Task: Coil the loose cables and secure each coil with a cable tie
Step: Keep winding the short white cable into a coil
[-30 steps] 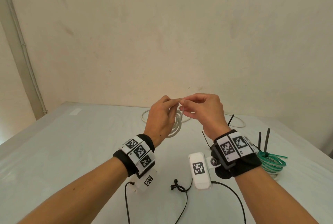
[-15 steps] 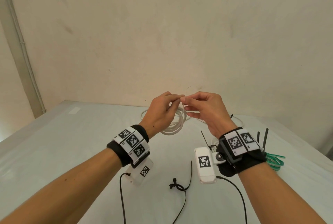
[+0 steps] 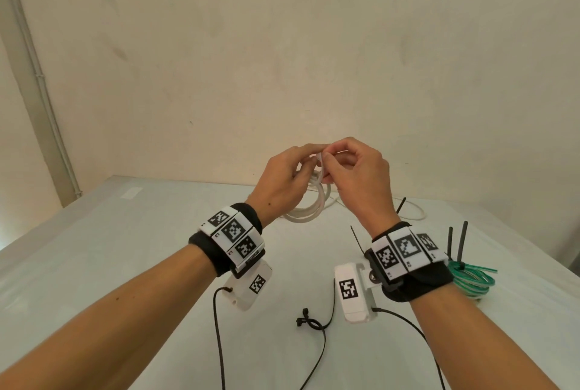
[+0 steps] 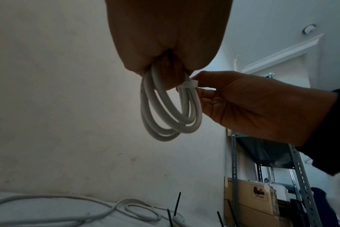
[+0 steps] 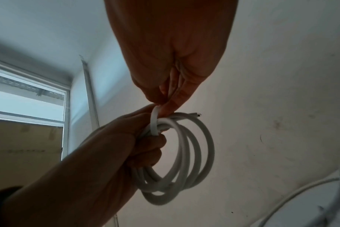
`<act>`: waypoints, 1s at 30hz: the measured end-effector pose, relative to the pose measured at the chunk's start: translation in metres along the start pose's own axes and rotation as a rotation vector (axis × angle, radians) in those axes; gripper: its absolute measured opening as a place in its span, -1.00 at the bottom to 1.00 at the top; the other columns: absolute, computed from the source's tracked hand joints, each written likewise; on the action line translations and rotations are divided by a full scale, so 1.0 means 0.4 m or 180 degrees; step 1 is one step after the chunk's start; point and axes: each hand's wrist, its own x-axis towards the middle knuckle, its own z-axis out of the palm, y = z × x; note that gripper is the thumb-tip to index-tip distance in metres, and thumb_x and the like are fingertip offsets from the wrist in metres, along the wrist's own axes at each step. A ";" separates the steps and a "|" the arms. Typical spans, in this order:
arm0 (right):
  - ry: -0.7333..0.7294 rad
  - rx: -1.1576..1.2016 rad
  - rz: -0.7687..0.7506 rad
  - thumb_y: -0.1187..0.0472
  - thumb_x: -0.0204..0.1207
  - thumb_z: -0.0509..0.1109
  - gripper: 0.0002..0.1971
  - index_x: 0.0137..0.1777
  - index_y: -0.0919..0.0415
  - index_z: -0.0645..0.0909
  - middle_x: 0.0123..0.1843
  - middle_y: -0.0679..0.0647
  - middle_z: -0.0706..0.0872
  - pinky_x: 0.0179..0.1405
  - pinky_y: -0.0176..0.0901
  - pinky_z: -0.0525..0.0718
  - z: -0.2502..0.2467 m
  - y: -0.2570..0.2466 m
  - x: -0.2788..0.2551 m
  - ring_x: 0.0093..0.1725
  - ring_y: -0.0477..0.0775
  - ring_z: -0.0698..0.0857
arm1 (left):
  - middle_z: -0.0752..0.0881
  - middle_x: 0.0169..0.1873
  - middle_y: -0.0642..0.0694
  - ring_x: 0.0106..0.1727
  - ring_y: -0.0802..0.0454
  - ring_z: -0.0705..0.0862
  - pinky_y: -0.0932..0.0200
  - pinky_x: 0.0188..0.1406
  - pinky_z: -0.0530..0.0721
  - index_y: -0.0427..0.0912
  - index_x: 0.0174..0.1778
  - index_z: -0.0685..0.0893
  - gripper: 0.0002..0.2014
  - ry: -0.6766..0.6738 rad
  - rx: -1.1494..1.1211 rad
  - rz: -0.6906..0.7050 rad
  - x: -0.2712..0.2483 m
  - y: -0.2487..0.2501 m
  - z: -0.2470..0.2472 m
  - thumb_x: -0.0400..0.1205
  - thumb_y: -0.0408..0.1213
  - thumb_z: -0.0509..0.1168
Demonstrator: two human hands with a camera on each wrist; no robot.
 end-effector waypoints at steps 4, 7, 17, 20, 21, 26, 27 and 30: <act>0.0102 -0.0790 -0.0676 0.23 0.66 0.48 -0.98 -0.01 0.13 0.72 -0.07 -0.05 0.77 -0.10 -0.29 0.69 0.018 0.020 -0.001 -0.08 -0.11 0.76 | 0.75 -0.16 -0.05 -0.18 0.20 0.67 0.16 -0.12 0.58 -0.04 0.13 0.76 -0.74 0.0130 -0.0245 -0.0352 -0.002 0.006 0.005 0.82 -0.31 0.14; -0.0027 -0.0782 -0.0768 0.27 0.71 0.41 -0.97 0.03 0.16 0.66 -0.07 -0.04 0.78 -0.13 -0.22 0.74 0.026 0.025 -0.006 -0.08 -0.05 0.79 | 0.71 -0.25 -0.03 -0.25 0.11 0.60 0.05 -0.14 0.59 -0.07 -0.06 0.71 -0.75 0.0185 -0.0300 -0.0416 -0.001 0.006 0.006 0.84 -0.15 0.18; 0.0365 -0.0925 -0.0792 0.32 0.72 0.34 -0.94 0.04 0.16 0.58 -0.08 0.01 0.70 -0.14 -0.06 0.67 0.060 0.042 -0.032 -0.12 0.03 0.68 | 0.76 -0.36 -0.01 -0.20 -0.10 0.73 -0.14 -0.04 0.69 0.04 -0.14 0.83 -0.78 0.0516 -0.0583 -0.0601 -0.015 0.007 0.025 0.73 0.00 0.36; 0.0416 -0.0845 -0.0689 0.32 0.74 0.30 -0.93 0.04 0.15 0.55 -0.10 0.02 0.68 -0.15 -0.05 0.64 0.077 0.047 -0.050 -0.11 0.07 0.67 | 0.80 -0.33 -0.07 -0.21 0.05 0.72 -0.10 -0.01 0.71 -0.02 -0.23 0.84 -0.80 0.0656 -0.0818 -0.0858 -0.027 0.006 0.036 0.67 -0.08 0.42; 0.0454 -0.0809 -0.0638 0.33 0.74 0.30 -0.93 0.05 0.15 0.55 -0.10 0.02 0.68 -0.16 -0.05 0.63 0.080 0.048 -0.054 -0.11 0.07 0.67 | 0.82 -0.31 -0.08 -0.21 0.07 0.72 -0.09 -0.01 0.72 -0.03 -0.25 0.84 -0.81 0.0660 -0.0864 -0.0915 -0.030 0.007 0.037 0.65 -0.10 0.43; 0.0734 -0.0456 -0.0279 0.33 0.76 0.26 -0.90 0.07 0.12 0.54 -0.12 -0.02 0.73 -0.11 0.05 0.78 0.072 0.045 -0.041 -0.10 -0.03 0.71 | 0.83 -0.32 -0.04 -0.39 0.23 0.60 0.22 -0.26 0.49 -0.16 -0.26 0.85 -0.82 0.0603 -0.0969 -0.1049 -0.044 0.005 0.032 0.63 -0.22 0.45; 0.0754 -0.0369 -0.0208 0.30 0.77 0.24 -0.90 0.09 0.08 0.53 -0.11 -0.02 0.75 -0.14 0.11 0.81 0.069 0.042 -0.036 -0.10 -0.03 0.75 | 0.84 -0.29 -0.07 -0.42 0.24 0.57 0.21 -0.28 0.46 -0.16 -0.26 0.86 -0.83 0.0576 -0.1003 -0.1065 -0.046 0.004 0.031 0.63 -0.23 0.44; 0.0626 -0.0079 0.0163 0.18 0.82 0.19 -0.87 0.10 -0.10 0.50 -0.16 -0.02 0.81 -0.15 0.20 0.83 0.062 0.031 -0.033 -0.18 0.11 0.85 | 0.83 -0.33 -0.07 -0.57 0.26 0.47 0.27 -0.41 0.38 -0.19 -0.29 0.84 -0.81 0.0599 -0.1147 -0.1226 -0.045 0.001 0.029 0.63 -0.26 0.44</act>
